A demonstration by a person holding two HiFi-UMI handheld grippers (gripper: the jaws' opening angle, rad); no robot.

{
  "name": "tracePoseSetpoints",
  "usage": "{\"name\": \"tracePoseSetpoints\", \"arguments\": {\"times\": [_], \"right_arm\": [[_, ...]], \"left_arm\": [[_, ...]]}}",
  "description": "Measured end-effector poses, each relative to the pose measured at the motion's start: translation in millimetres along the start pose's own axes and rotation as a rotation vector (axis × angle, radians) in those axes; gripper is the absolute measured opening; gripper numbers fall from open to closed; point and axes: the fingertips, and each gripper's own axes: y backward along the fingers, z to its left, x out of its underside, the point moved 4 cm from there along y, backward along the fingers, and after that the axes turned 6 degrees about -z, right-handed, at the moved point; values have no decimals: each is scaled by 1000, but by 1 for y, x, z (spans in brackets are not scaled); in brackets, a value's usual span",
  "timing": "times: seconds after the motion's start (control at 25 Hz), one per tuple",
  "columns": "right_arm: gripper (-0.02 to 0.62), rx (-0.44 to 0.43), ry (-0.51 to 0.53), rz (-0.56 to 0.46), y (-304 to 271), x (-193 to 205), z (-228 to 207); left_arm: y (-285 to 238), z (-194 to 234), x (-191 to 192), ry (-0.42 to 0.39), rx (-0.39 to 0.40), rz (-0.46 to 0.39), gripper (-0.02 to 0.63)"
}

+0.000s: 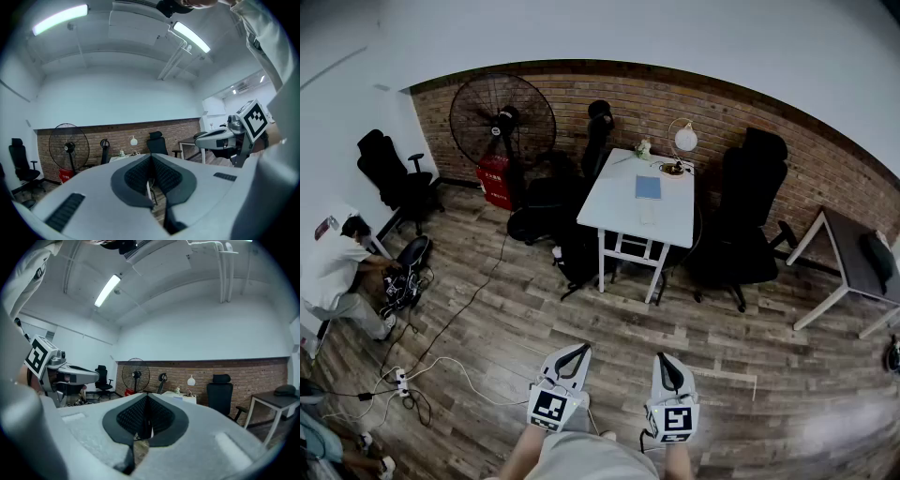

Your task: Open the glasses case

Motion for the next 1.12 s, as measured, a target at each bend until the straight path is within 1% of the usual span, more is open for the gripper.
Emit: {"name": "tracePoseSetpoints", "arguments": {"times": [0.16, 0.44, 0.68, 1.12], "right_arm": [[6, -1, -26, -28, -5, -2, 2], [6, 15, -2, 15, -28, 12, 8], [6, 23, 9, 34, -71, 16, 5], [6, 85, -3, 69, -143, 20, 0]], "left_arm": [[-3, 3, -1, 6, 10, 0, 3], [-18, 19, 11, 12, 33, -1, 3], [-48, 55, 19, 18, 55, 0, 3], [-98, 118, 36, 35, 91, 12, 3]]}}
